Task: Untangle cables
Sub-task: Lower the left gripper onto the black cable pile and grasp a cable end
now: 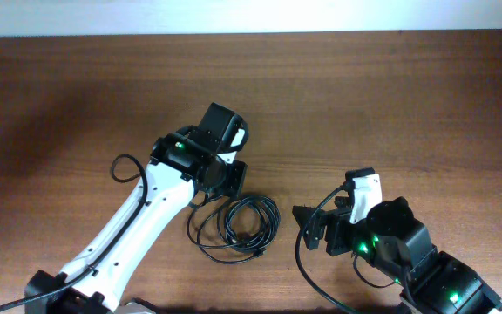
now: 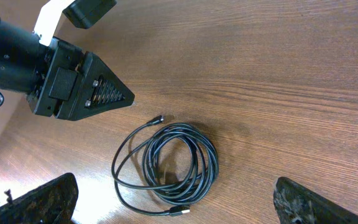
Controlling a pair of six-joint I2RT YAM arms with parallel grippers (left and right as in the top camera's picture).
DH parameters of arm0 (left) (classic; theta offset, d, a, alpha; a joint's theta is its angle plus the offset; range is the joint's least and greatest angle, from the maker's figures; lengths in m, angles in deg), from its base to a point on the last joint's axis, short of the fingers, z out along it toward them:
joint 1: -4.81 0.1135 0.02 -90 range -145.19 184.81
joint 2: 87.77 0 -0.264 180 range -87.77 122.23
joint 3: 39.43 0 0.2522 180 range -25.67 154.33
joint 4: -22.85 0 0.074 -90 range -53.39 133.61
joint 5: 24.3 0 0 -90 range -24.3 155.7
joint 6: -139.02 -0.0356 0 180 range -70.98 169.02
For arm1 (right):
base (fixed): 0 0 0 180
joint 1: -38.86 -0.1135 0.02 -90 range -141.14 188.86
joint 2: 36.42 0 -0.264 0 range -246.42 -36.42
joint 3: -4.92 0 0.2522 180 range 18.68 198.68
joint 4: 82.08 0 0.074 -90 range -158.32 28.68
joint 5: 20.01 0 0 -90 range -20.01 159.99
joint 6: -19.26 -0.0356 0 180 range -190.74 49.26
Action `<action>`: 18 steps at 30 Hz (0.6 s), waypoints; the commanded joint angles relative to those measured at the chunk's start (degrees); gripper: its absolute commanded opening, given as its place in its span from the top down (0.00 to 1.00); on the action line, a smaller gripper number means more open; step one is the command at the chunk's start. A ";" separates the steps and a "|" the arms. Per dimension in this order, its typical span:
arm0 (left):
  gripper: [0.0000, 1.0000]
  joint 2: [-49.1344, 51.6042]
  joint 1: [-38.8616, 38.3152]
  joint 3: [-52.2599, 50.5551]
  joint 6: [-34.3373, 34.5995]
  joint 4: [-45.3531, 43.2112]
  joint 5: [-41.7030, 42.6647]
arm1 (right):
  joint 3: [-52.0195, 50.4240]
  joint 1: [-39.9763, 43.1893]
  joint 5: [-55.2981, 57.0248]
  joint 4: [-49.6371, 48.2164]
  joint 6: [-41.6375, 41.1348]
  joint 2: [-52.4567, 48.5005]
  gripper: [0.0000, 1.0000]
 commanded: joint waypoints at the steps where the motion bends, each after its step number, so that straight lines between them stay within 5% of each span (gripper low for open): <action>1: 0.01 24.52 -15.08 -0.13 -30.91 -9.92 -1.90 | 0.44 0.15 1.77 8.98 0.07 11.04 0.01; 6: 0.01 24.50 -14.69 1.68 -27.26 -7.91 -2.45 | 0.39 0.15 1.75 14.56 0.09 10.84 0.01; 9: 0.01 23.15 -9.79 13.73 -27.21 5.90 -4.17 | 0.37 0.15 1.75 21.03 0.09 10.84 0.01; 12: 0.01 14.45 -5.16 23.54 -27.87 8.98 2.69 | 0.37 0.15 1.75 21.42 0.07 10.84 0.02; 18: 0.01 -2.84 -2.99 23.58 -27.87 8.57 2.62 | 0.37 0.09 -1.51 21.03 0.07 10.84 0.01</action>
